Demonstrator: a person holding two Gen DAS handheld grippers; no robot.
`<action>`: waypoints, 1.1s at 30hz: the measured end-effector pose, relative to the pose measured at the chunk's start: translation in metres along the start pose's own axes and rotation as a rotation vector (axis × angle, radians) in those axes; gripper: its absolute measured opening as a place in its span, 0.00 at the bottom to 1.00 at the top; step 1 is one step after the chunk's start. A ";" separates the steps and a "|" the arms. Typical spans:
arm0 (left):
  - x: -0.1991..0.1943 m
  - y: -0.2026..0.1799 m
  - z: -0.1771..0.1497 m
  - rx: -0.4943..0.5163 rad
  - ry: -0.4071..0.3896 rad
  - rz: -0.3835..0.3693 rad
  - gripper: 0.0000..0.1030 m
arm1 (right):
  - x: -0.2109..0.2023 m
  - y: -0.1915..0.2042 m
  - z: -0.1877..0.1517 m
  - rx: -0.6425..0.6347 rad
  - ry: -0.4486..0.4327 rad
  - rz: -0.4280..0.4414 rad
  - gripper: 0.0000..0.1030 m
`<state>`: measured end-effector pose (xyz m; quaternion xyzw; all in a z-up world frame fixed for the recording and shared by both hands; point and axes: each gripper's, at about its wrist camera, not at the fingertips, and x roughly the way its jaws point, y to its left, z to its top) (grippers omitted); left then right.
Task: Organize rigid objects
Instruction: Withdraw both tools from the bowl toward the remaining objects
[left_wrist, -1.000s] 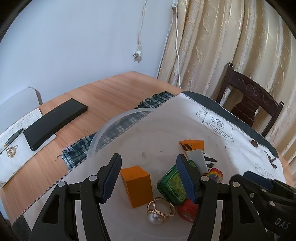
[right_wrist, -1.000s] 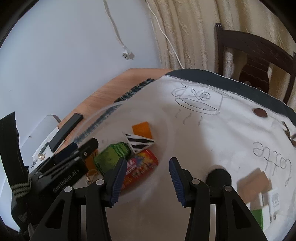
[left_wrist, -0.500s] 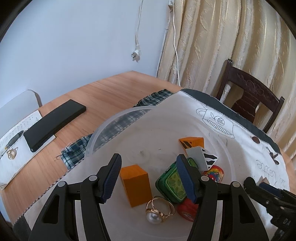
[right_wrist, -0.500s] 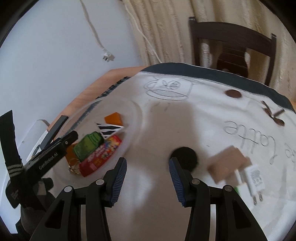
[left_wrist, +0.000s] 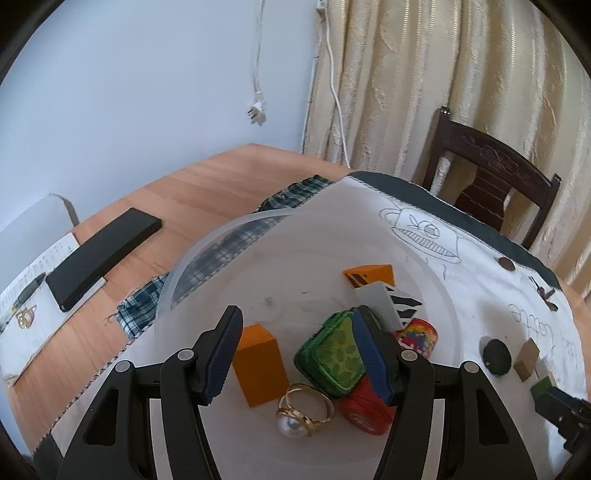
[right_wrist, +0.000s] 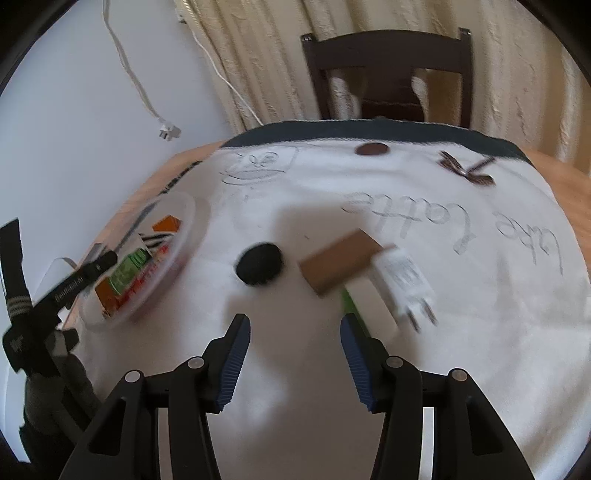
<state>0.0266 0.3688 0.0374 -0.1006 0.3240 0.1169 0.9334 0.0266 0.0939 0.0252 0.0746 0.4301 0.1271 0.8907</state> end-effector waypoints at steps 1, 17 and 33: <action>-0.002 -0.002 0.000 0.009 -0.003 -0.001 0.61 | -0.001 -0.002 -0.003 0.002 0.001 -0.003 0.53; -0.021 -0.052 -0.012 0.140 0.054 -0.122 0.65 | -0.014 -0.035 -0.013 0.065 -0.015 -0.024 0.54; -0.032 -0.103 -0.024 0.261 0.115 -0.214 0.65 | -0.017 -0.049 -0.027 0.076 0.008 -0.025 0.55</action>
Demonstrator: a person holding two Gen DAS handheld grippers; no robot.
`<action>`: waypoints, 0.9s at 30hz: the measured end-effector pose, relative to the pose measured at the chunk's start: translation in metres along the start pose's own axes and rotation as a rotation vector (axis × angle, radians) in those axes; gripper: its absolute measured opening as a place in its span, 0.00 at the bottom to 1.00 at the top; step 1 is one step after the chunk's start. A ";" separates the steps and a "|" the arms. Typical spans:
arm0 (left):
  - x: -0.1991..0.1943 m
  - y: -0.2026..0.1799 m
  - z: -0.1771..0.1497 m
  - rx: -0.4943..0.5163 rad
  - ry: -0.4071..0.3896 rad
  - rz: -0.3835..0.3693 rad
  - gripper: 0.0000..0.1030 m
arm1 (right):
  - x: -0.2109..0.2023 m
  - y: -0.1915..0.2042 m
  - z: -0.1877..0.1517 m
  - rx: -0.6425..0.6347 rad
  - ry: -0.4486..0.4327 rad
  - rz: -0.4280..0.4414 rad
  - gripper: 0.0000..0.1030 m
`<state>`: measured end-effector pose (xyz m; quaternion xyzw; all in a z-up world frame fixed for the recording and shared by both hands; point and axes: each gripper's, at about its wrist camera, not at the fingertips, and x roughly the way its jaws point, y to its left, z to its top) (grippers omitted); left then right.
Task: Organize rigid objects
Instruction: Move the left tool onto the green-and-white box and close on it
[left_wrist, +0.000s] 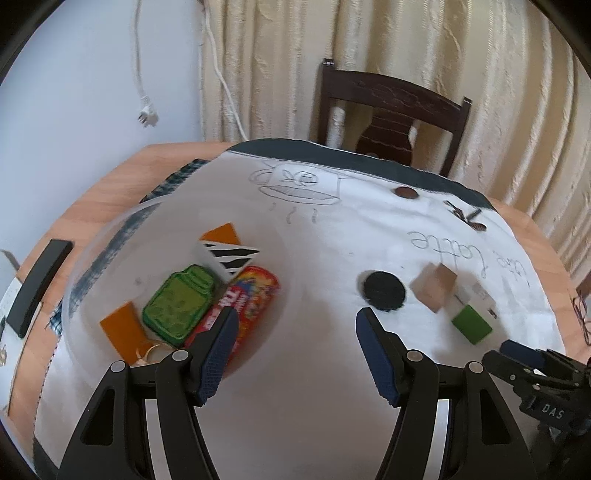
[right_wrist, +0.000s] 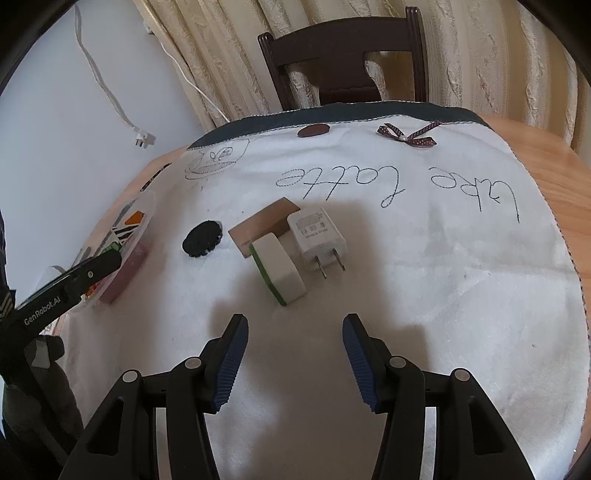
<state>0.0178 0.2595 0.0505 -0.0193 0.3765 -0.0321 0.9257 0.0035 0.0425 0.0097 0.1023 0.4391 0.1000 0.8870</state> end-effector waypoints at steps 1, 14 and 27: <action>0.000 -0.004 0.000 0.014 0.002 -0.005 0.65 | -0.001 0.000 -0.001 -0.003 0.000 -0.001 0.55; 0.008 -0.049 0.000 0.130 0.071 -0.082 0.74 | -0.017 -0.014 -0.013 -0.024 0.003 -0.020 0.57; 0.019 -0.099 0.000 0.263 0.100 -0.108 0.74 | -0.043 -0.047 0.018 0.009 -0.110 -0.102 0.58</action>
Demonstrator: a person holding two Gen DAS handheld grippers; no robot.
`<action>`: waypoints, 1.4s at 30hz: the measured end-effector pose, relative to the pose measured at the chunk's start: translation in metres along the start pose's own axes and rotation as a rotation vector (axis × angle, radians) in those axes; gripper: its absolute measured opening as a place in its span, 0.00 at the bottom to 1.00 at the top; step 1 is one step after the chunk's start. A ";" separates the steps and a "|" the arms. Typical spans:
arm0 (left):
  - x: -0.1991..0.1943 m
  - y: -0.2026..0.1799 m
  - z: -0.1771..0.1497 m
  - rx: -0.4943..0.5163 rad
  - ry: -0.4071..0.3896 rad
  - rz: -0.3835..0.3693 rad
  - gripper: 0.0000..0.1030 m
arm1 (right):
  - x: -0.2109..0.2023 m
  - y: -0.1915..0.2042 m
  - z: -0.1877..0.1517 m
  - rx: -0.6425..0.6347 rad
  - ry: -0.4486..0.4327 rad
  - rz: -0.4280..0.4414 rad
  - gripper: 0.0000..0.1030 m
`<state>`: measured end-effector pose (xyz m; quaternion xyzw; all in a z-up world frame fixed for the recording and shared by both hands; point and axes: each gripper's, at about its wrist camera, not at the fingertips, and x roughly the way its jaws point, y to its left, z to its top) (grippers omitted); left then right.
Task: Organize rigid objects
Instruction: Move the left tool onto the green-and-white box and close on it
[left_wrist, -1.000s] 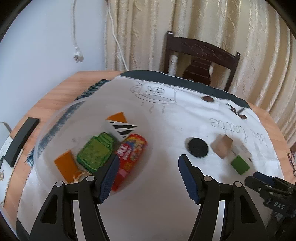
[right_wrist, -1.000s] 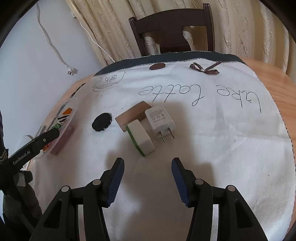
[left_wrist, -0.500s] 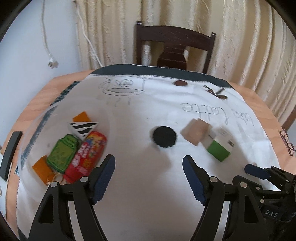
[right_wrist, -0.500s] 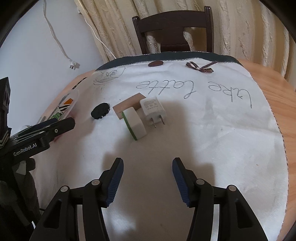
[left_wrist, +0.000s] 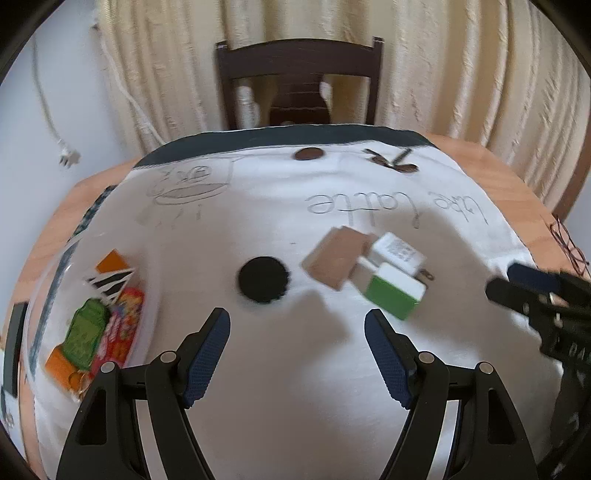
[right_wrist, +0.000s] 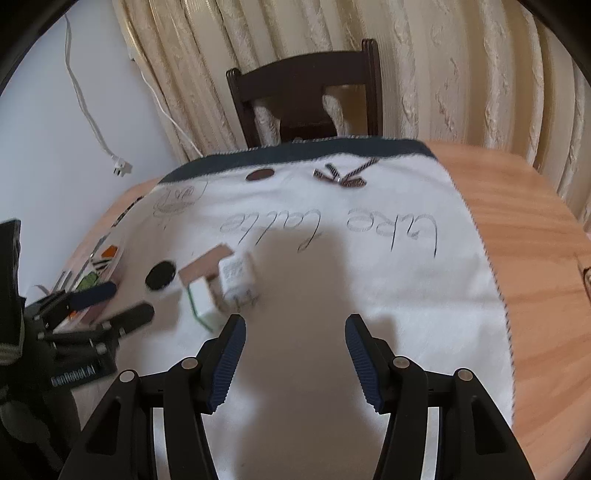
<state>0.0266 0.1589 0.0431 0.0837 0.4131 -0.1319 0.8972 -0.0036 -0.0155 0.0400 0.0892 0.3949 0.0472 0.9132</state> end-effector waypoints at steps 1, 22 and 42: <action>0.002 -0.004 0.001 0.013 0.004 -0.008 0.74 | 0.000 0.000 0.003 -0.002 -0.004 -0.002 0.58; 0.040 -0.035 0.014 0.053 0.083 -0.118 0.74 | 0.026 -0.015 0.008 0.070 0.015 0.032 0.58; 0.047 -0.047 0.023 0.015 0.061 -0.146 0.66 | 0.026 -0.023 0.007 0.113 0.008 0.032 0.58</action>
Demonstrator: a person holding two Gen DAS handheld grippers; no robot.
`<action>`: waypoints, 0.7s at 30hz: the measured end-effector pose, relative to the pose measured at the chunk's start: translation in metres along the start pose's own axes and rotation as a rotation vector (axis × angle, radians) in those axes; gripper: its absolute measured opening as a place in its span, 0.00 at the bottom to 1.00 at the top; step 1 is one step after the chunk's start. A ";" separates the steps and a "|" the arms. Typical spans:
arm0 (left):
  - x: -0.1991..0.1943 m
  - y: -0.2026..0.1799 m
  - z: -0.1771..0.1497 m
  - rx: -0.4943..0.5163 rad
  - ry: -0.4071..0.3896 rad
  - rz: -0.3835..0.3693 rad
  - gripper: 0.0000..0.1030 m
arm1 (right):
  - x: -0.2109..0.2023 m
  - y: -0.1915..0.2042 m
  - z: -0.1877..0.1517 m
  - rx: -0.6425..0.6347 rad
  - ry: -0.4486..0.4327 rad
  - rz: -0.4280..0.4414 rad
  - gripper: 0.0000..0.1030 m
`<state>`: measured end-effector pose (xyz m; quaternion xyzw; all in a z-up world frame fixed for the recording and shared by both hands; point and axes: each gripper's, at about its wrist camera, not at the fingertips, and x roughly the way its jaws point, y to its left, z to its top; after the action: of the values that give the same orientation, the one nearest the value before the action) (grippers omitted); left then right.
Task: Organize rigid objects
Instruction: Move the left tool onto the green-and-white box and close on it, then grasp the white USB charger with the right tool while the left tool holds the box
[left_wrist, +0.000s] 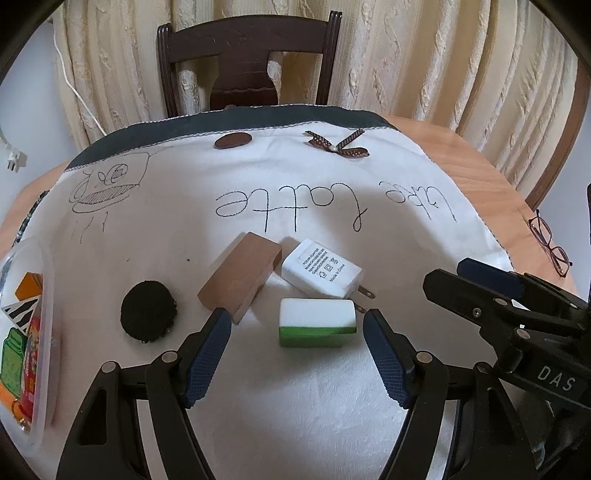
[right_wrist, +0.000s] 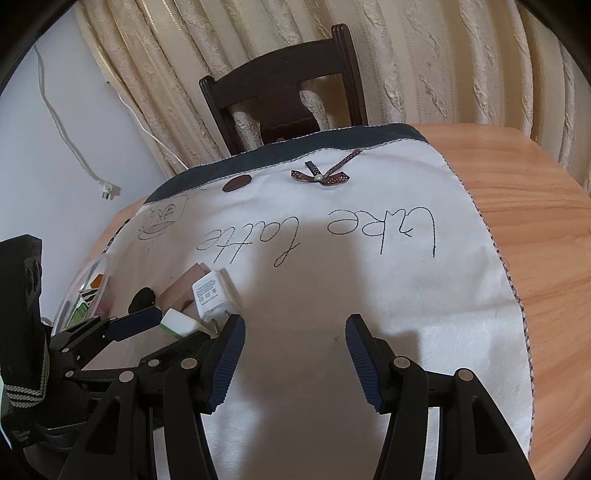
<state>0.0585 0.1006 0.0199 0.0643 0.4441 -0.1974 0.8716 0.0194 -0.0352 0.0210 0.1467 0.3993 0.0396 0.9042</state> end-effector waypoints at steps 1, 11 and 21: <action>0.000 0.001 0.000 -0.005 -0.004 -0.001 0.62 | 0.001 0.000 0.000 0.000 0.001 -0.002 0.58; -0.008 0.008 -0.007 -0.034 -0.026 -0.034 0.41 | 0.007 -0.002 -0.002 0.001 0.013 -0.014 0.58; -0.021 0.019 -0.013 -0.064 -0.055 -0.016 0.40 | 0.009 0.000 -0.005 -0.012 0.011 -0.024 0.58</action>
<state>0.0457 0.1278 0.0280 0.0274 0.4265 -0.1920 0.8835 0.0216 -0.0325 0.0118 0.1364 0.4059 0.0322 0.9031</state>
